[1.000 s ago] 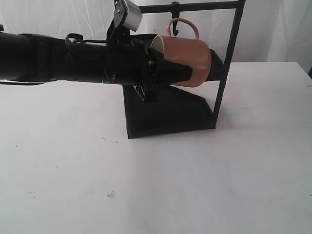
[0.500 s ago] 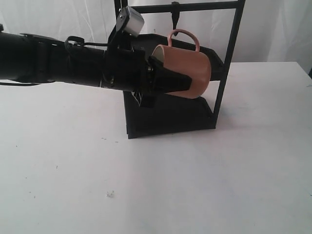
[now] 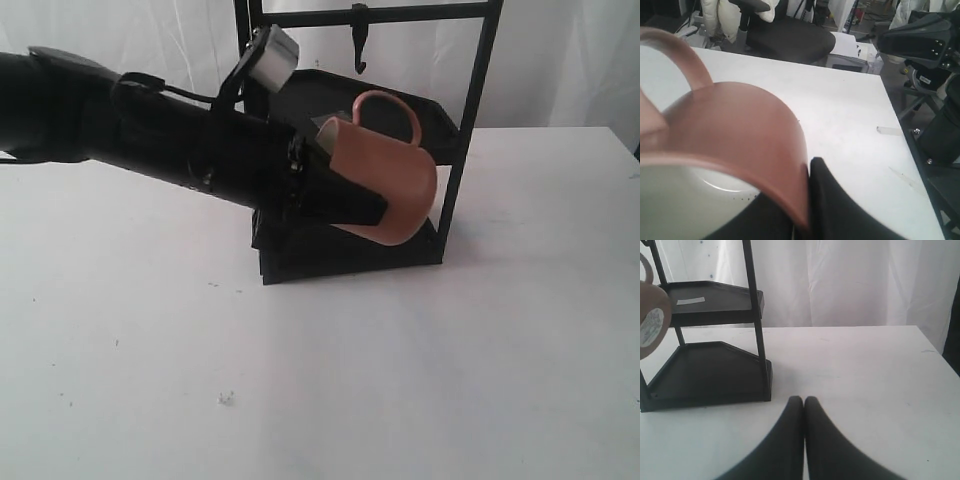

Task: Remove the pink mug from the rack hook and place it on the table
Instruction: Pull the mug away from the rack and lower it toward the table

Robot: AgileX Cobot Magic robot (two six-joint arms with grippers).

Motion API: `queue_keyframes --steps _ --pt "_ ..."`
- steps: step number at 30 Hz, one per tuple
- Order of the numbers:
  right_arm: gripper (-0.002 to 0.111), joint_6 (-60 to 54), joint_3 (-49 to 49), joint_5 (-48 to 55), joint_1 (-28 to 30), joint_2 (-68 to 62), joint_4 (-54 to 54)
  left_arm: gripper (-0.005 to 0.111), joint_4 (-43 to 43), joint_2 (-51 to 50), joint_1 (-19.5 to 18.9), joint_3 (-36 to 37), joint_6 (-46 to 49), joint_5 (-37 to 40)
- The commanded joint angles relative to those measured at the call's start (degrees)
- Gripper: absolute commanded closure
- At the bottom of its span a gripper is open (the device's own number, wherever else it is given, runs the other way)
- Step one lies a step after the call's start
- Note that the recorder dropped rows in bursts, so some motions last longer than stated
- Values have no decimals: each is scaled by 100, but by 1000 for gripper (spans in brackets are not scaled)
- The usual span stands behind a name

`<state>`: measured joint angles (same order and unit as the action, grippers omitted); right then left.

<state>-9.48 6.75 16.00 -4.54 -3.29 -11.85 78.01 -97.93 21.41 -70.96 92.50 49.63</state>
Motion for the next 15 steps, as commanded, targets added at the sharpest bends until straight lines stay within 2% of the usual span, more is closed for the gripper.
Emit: queue_keyframes --steps 1,12,15 --pt "108 22 -12 -70 -13 -15 -20 107 -489 427 -11 -44 -508 203" --pt "108 22 -12 -70 -13 -15 -20 107 -2967 1202 -11 -44 -2376 338" --pt "108 22 -12 -70 -13 -15 -20 107 -3831 1381 -11 -44 -2992 706"
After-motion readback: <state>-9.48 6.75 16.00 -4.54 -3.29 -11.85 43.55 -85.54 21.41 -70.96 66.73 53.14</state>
